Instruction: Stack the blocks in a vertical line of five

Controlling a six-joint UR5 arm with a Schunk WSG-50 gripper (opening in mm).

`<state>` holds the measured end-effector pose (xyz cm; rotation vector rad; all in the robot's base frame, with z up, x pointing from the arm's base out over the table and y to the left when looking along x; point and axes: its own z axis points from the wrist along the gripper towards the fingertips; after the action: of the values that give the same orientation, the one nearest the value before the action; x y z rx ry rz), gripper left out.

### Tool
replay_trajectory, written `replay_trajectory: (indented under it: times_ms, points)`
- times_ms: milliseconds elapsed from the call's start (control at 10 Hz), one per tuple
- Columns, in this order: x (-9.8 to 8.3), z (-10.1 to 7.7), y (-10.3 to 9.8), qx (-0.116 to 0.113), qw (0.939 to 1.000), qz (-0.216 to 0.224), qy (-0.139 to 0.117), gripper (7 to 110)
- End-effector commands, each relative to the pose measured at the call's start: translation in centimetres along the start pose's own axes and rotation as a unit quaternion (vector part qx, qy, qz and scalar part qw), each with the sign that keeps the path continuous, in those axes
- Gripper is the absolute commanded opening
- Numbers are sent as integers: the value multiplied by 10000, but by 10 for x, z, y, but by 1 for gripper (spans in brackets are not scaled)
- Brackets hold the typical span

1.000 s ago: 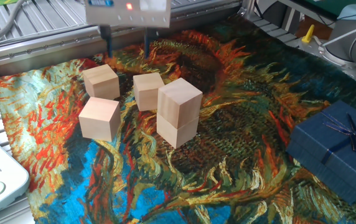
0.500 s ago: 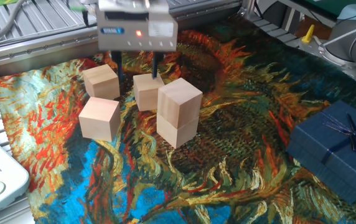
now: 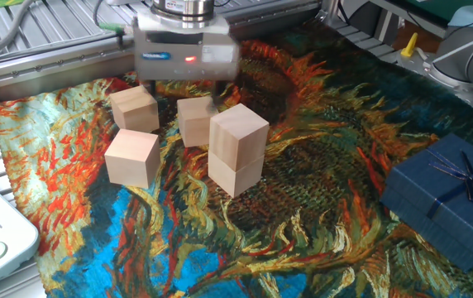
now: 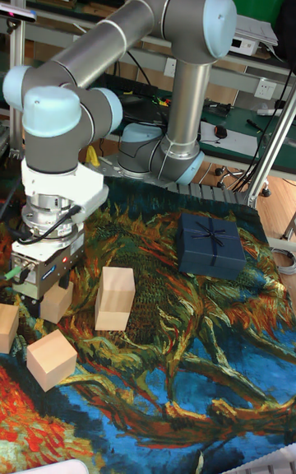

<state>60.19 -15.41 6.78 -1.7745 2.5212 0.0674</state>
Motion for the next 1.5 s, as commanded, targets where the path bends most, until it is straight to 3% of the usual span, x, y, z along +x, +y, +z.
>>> replay_trajectory:
  times_ms: [0,300,600,800,1100,1400]
  points:
    - [-2,-39,11,-454,9977,-5,-503,88]
    - [-16,-25,8,-458,9969,44,-639,88]
    - [-15,-7,18,-547,9979,127,-310,88]
    - [-19,7,20,-518,9983,128,-231,88]
    - [-14,20,6,-332,9994,-19,-115,88]
    - [-16,23,7,-317,9994,-103,-122,88]
